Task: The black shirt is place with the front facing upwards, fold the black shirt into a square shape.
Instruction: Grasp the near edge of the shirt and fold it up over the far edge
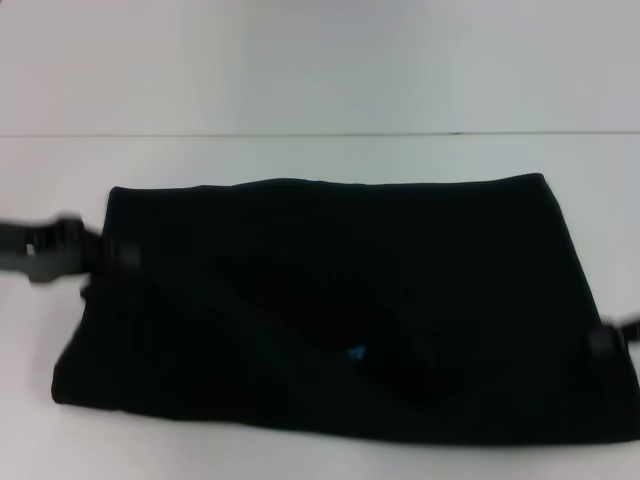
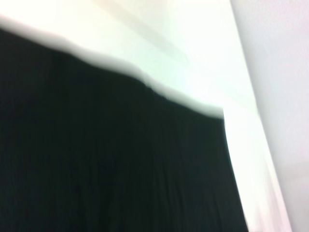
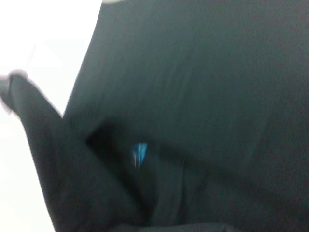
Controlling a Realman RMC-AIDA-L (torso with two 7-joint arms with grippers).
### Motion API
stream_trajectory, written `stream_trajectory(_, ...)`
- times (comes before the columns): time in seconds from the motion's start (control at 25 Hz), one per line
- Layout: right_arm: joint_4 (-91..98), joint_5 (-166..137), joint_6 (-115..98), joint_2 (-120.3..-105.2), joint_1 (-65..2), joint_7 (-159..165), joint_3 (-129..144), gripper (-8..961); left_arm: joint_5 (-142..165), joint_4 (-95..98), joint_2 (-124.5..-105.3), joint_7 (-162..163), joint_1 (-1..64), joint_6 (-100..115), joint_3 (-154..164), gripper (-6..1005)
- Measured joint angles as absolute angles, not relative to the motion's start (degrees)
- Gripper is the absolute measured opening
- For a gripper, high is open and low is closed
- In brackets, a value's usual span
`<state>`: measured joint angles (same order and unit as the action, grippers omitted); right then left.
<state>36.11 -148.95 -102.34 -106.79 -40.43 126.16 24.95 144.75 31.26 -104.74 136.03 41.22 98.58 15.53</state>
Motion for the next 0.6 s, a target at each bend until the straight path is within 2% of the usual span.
stream_trajectory(0.16,35.24,-142.66,-93.38,-106.43,-40.22,131.11,21.38,58,141.23,30.22,-105.03,136.43,41.52,89.24,10.55,36)
stream_trajectory(0.32,30.6,-135.32,-83.46,-106.88,-40.04,131.41,21.15,58,133.94,27.71,-106.79,134.48,40.7,80.16,10.24,36)
stream_trajectory(0.52,27.88,-132.75,-75.1,-108.82,-41.29,129.16,21.59,58,130.91,26.56,-110.1,130.45,40.78,71.24,9.96,35)
stream_trajectory(0.6,27.86,-131.93,-72.36,-109.74,-41.9,128.63,21.57,58,129.84,26.55,-110.67,129.67,40.85,69.58,9.94,35)
